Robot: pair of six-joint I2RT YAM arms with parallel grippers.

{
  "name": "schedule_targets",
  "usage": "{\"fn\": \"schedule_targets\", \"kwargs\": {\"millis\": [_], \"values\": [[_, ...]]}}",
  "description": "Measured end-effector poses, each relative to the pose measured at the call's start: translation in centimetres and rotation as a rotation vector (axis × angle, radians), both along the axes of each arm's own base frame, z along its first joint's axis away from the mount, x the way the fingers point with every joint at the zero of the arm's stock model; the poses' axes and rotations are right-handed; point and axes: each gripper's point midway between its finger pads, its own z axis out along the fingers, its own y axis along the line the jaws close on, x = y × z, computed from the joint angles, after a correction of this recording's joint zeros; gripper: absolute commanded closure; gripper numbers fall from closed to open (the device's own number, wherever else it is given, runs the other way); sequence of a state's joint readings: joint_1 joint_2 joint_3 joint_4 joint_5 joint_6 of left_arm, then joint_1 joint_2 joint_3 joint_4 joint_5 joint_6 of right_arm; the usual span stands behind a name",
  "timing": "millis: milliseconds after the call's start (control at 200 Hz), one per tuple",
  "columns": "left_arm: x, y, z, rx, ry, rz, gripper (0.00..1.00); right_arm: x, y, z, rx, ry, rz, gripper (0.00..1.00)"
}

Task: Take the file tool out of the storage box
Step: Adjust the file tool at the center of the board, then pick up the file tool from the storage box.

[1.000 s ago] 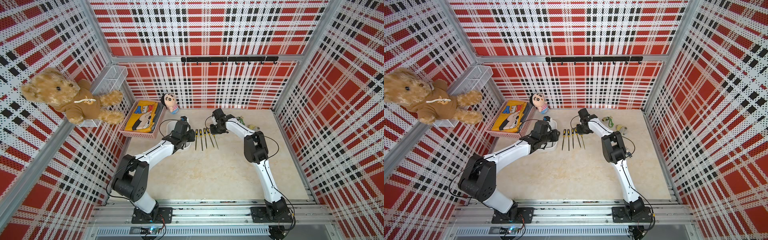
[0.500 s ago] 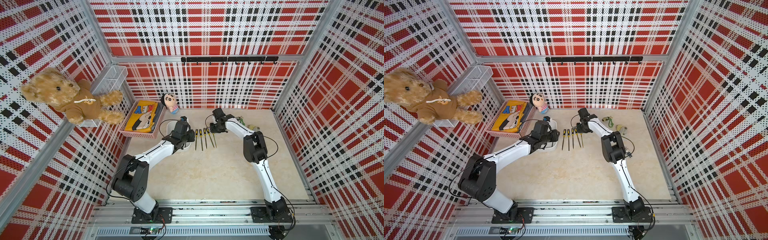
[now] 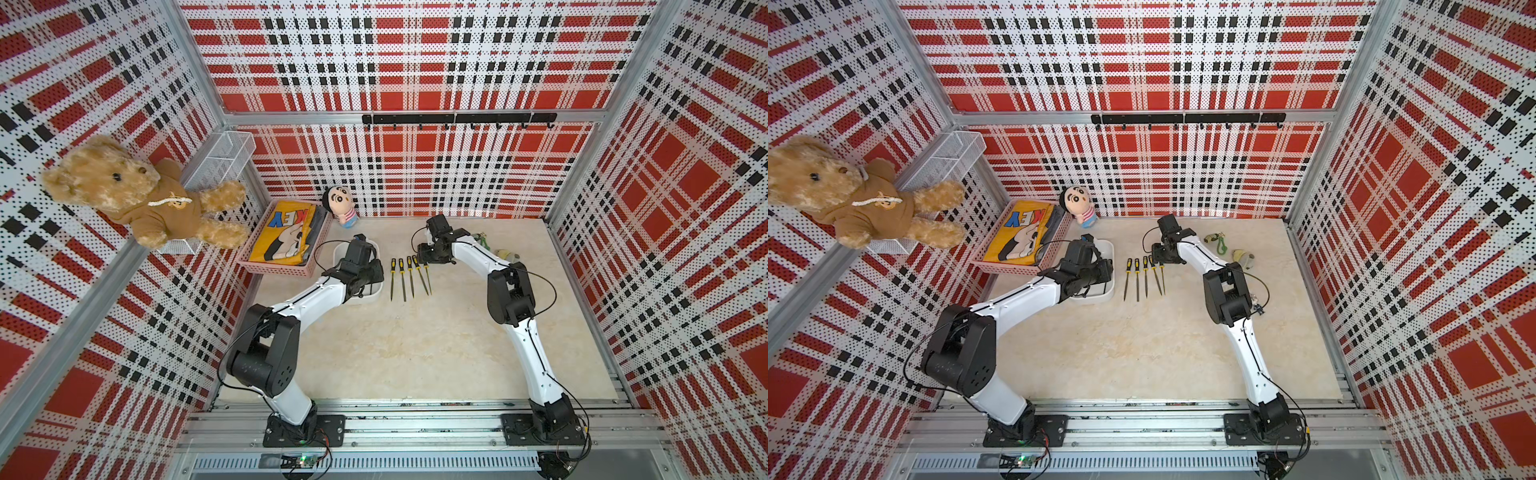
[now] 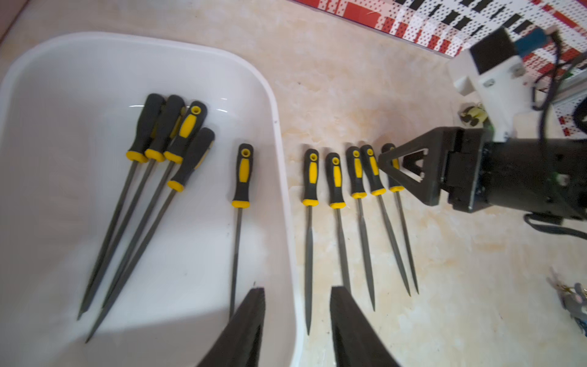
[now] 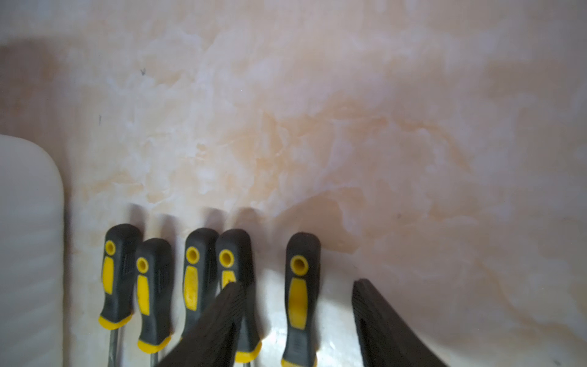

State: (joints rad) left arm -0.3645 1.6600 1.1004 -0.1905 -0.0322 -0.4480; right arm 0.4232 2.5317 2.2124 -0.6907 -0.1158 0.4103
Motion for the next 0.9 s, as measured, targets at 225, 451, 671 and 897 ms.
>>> {"fn": "schedule_targets", "kwargs": {"millis": [225,451,671,897], "values": [[3.8,1.3,0.9,0.005,0.015,0.053,0.62,-1.2,-1.0,1.1,-0.024,-0.004,-0.009,0.30],[7.5,0.7,-3.6,0.061,0.131,0.066,0.63,-3.5,-2.6,6.9,-0.012,-0.079,-0.021,0.28],[7.6,1.0,-7.9,0.105,0.249,0.073,0.63,-7.9,-4.9,9.1,-0.013,-0.097,-0.014,0.27],[8.4,0.7,-7.8,0.097,0.250,0.068,0.63,-11.5,-6.8,5.5,-0.055,-0.004,-0.018,0.27]]}}
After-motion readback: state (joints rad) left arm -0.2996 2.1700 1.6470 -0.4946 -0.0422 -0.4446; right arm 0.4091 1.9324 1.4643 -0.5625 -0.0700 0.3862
